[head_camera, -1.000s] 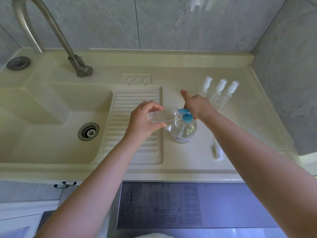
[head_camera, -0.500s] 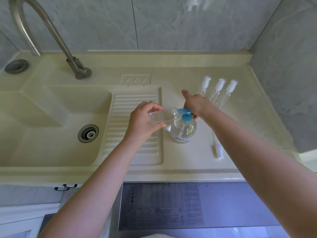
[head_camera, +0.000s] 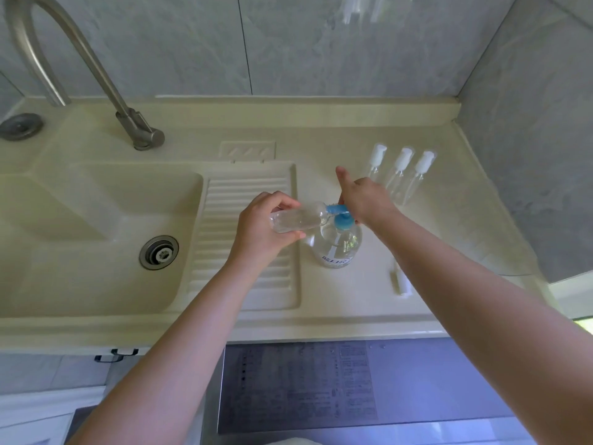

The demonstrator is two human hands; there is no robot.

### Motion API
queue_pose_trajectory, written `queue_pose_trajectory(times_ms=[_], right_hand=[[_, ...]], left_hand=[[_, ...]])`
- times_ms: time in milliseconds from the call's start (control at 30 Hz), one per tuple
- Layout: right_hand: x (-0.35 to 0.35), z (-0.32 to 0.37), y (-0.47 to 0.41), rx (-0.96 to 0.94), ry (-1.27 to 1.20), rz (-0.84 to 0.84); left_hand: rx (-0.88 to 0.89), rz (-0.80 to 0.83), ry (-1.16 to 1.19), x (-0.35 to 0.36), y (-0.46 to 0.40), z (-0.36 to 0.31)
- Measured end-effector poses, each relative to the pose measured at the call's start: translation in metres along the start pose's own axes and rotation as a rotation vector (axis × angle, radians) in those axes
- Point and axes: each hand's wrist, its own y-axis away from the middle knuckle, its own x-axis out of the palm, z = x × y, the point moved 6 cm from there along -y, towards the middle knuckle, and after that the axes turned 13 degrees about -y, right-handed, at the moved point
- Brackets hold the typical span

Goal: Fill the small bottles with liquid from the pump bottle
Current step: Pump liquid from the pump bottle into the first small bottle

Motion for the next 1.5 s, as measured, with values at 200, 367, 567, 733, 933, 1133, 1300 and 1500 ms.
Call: queue_pose_trajectory(times_ms=[200,367,567,733,933,1133,1300,1500], right_hand=[[-0.008,0.000,0.007,0.037,-0.119,0.055],[-0.005,-0.003,0.010,-0.012,-0.071,-0.001],[0.006,-0.005,0.015,-0.033,-0.167,-0.032],[-0.004,-0.009,0.009,0.034,-0.174,-0.013],[-0.004,-0.004,0.006,0.015,-0.106,0.018],[0.003,-0.002,0.012,-0.048,-0.085,-0.013],[-0.002,-0.004,0.006,0.035,-0.101,0.024],[0.000,-0.002,0.004,-0.004,-0.043,0.020]], left_hand=[[0.012,-0.003,0.016,-0.004,-0.002,-0.003],[0.013,0.004,0.027,-0.002,-0.001,-0.002],[0.008,0.015,0.009,0.000,-0.001,-0.001],[0.013,0.012,0.015,-0.001,-0.002,-0.002],[0.016,0.007,0.010,-0.002,-0.003,-0.002],[0.003,0.015,-0.011,0.001,-0.001,0.001],[-0.004,0.011,0.005,0.001,0.000,0.000],[0.000,-0.002,0.031,-0.001,-0.001,-0.001]])
